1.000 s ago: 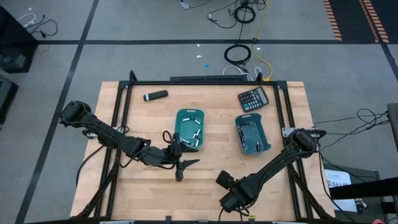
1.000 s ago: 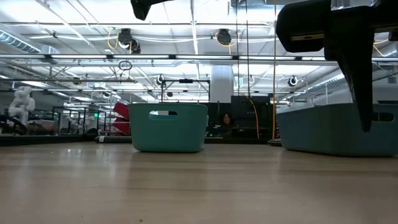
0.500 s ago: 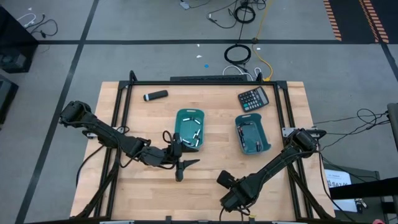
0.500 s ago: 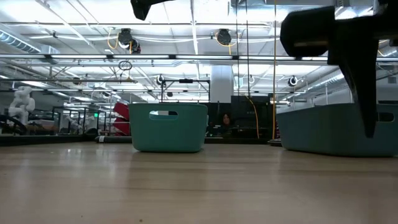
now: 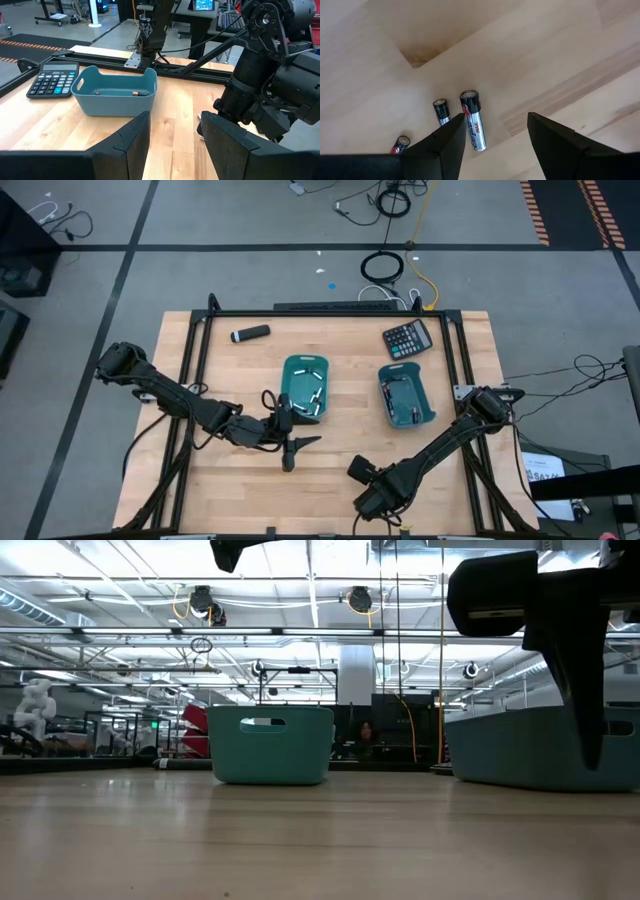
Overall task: Sort batteries
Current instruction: Put the black white battery into the left bin
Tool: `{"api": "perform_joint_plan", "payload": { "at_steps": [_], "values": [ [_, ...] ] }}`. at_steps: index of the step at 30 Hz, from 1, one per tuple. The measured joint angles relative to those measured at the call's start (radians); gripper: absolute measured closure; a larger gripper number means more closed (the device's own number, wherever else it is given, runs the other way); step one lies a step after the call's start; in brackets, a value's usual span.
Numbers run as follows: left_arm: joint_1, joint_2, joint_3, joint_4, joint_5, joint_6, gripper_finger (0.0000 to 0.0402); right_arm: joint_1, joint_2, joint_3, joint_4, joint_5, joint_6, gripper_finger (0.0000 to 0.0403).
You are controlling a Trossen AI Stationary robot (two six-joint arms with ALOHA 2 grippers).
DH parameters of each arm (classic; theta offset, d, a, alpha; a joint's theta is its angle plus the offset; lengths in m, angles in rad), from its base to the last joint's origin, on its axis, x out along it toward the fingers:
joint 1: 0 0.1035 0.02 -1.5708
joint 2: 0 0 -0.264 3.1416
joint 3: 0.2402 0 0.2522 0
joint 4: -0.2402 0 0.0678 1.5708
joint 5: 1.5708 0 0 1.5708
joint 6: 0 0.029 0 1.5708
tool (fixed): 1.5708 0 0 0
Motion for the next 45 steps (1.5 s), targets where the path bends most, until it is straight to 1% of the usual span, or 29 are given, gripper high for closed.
{"api": "perform_joint_plan", "payload": {
  "at_steps": [8, 19, 24, 29, 34, 39, 45],
  "values": [
    [0.0, 0.0, 0.0, 0.0, 0.0, 0.0, 0.0215, -0.002, 0.003, 0.0, 0.027, -0.021, -0.007, 0.02],
    [0.0, 0.0, 0.0, -0.005, 0.0, 0.001, 0.0215, -0.031, 0.071, 0.004, 0.024, -0.028, -0.034, 0.02],
    [0.0, 0.0, 0.0, -0.007, 0.0, 0.003, 0.0215, -0.057, 0.07, 0.004, 0.007, -0.031, 0.0, 0.02],
    [0.003, 0.0, 0.0, -0.008, 0.0, 0.01, 0.0215, -0.078, 0.067, 0.002, -0.017, -0.009, 0.033, 0.0206],
    [0.006, 0.0, 0.0, -0.008, 0.0, 0.026, 0.0215, -0.095, 0.067, 0.001, -0.028, -0.006, 0.039, 0.0245],
    [0.006, 0.0, 0.0, -0.008, -0.001, 0.06, 0.0215, -0.12, 0.068, 0.0, -0.037, -0.043, 0.069, 0.0293],
    [0.008, -0.002, 0.0, -0.007, -0.062, 0.126, 0.0215, -0.154, 0.068, 0.0, -0.042, -0.044, 0.094, 0.0373]
  ]
}}
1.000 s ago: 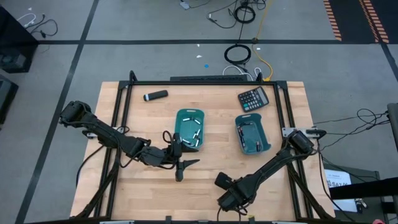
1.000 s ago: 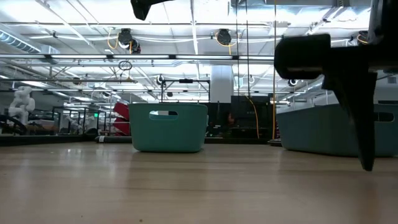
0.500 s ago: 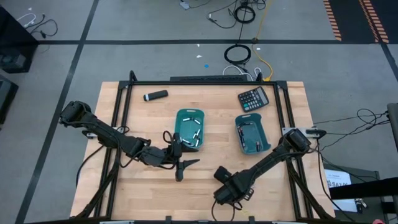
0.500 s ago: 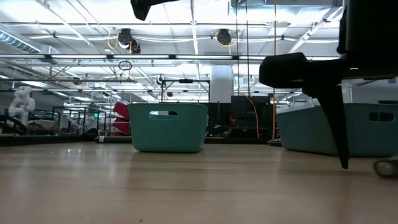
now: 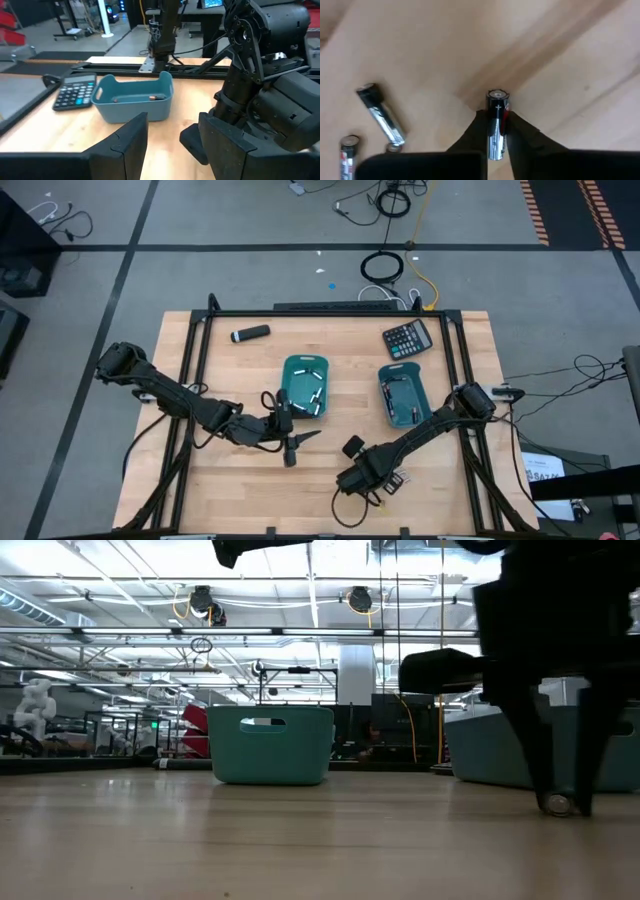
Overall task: Sort batteries
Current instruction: Put the black white battery into the left bin
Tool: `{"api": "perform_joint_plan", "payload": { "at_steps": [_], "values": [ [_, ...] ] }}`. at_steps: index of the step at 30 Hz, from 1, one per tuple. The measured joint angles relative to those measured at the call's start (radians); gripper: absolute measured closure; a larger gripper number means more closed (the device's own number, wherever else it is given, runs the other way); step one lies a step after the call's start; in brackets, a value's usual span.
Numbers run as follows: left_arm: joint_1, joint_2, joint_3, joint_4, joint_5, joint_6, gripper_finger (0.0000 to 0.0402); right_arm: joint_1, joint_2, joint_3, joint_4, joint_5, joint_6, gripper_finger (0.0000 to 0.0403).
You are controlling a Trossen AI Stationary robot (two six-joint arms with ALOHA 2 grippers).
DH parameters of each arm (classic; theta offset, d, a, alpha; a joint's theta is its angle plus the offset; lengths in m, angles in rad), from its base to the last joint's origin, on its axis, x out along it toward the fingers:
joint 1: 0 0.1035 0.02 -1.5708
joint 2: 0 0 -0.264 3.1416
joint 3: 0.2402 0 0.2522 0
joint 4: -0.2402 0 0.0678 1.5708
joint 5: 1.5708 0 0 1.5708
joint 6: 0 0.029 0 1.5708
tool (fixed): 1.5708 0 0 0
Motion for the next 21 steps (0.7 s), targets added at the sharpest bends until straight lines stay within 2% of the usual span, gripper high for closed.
{"api": "perform_joint_plan", "payload": {
  "at_steps": [2, 11, 21],
  "values": [
    [0.0, 0.0, 0.0, 0.0, -0.008, 0.011, 0.0215, -0.012, 0.0, 0.0, 0.001, 0.004, 0.004, 0.0384],
    [0.028, -0.044, 0.001, 0.015, -0.01, 0.046, 0.0215, -0.063, -0.001, 0.0, 0.095, 0.016, 0.037, 0.0383],
    [0.034, -0.19, 0.001, 0.016, -0.083, 0.17, 0.0215, -0.18, -0.021, -0.002, 0.183, 0.124, -0.015, 0.0383]
  ]
}}
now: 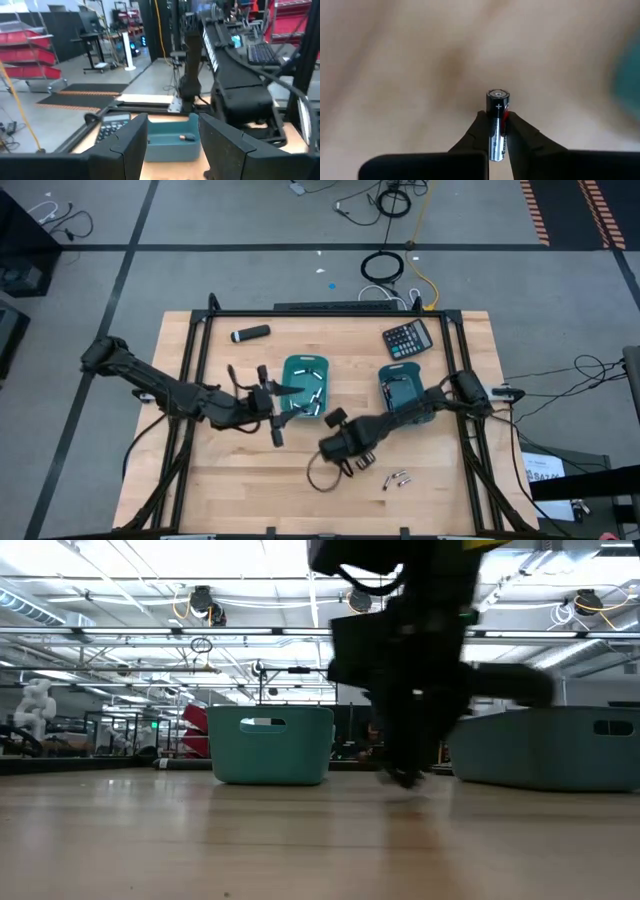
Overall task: Sort batteries
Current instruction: Put the black white battery into the left bin
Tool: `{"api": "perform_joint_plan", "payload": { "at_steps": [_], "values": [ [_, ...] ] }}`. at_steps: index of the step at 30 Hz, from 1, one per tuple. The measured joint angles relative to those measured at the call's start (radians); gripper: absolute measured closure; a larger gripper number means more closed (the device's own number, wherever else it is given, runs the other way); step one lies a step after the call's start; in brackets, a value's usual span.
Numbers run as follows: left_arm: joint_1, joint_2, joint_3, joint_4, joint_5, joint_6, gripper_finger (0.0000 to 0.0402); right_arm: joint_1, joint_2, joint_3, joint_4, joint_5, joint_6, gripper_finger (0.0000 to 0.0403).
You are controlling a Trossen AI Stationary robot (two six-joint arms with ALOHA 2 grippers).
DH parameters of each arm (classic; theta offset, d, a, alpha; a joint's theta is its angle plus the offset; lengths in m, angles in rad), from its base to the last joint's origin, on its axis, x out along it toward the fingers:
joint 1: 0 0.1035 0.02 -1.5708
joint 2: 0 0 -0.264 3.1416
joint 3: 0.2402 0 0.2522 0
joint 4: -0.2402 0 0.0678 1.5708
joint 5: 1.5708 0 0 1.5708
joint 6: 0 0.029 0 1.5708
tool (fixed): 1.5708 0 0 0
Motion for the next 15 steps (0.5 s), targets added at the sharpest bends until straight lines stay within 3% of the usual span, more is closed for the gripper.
{"api": "perform_joint_plan", "payload": {
  "at_steps": [4, 15],
  "values": [
    [-0.001, -0.019, -0.013, -0.015, -0.012, 0.023, 0.0215, -0.054, -0.046, 0.0, 0.045, 0.074, -0.006, 0.0383],
    [0.017, -0.063, -0.147, 0.048, 0.017, 0.027, 0.0215, -0.189, -0.219, 0.0, 0.198, 0.078, -0.098, 0.0383]
  ]
}}
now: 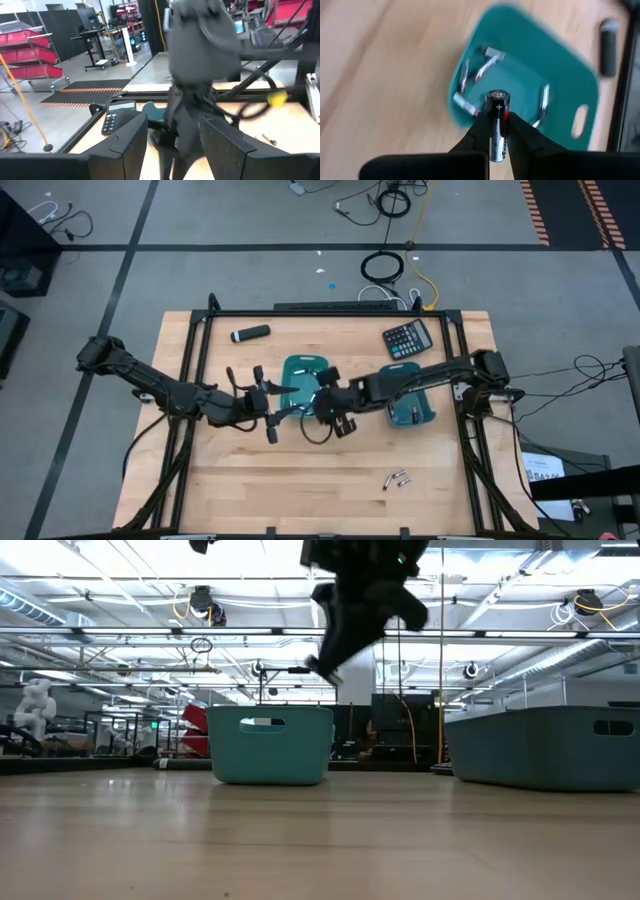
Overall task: Sort batteries
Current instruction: Put the black white battery into the left bin, then put the silver battery into the green bin
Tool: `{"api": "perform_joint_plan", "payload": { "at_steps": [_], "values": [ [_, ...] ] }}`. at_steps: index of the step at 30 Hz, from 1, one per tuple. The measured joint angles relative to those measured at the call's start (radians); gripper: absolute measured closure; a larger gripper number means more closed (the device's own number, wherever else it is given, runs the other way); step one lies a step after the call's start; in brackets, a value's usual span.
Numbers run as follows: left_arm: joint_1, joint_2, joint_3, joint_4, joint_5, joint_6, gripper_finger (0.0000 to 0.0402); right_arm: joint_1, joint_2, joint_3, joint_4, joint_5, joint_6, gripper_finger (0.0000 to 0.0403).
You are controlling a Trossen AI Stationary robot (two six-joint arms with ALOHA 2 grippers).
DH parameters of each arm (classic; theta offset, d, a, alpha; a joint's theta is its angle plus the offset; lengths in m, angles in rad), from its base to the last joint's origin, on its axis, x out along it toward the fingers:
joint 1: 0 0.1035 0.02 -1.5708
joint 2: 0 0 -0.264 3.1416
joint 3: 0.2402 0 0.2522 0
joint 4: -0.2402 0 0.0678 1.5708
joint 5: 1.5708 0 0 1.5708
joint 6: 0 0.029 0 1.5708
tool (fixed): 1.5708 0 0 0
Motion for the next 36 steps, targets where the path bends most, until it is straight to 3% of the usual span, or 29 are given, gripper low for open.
{"api": "perform_joint_plan", "payload": {
  "at_steps": [4, 8, 17, 23, 32, 36],
  "values": [
    [0.021, -0.039, -0.054, 0.008, 0.025, -0.024, 0.0215, -0.05, -0.021, 0.001, 0.09, -0.119, -0.042, 0.0383],
    [0.044, -0.049, -0.114, 0.07, 0.026, -0.06, 0.0215, -0.103, 0.003, 0.001, 0.188, -0.152, -0.046, 0.0365],
    [0.058, -0.039, -0.181, 0.131, 0.086, -0.113, 0.0215, -0.18, 0.061, 0.002, 0.273, -0.229, -0.003, 0.0255],
    [0.054, -0.039, -0.177, 0.134, 0.084, -0.122, 0.0215, -0.2, 0.055, 0.002, 0.264, -0.223, 0.02, 0.0212],
    [0.063, -0.039, -0.176, 0.156, -0.008, -0.275, 0.0215, -0.166, 0.049, 0.002, 0.225, -0.217, 0.123, 0.022],
    [0.063, -0.039, -0.175, 0.149, -0.025, -0.395, 0.0215, -0.104, 0.022, 0.002, 0.145, -0.049, 0.109, 0.0233]
  ]
}}
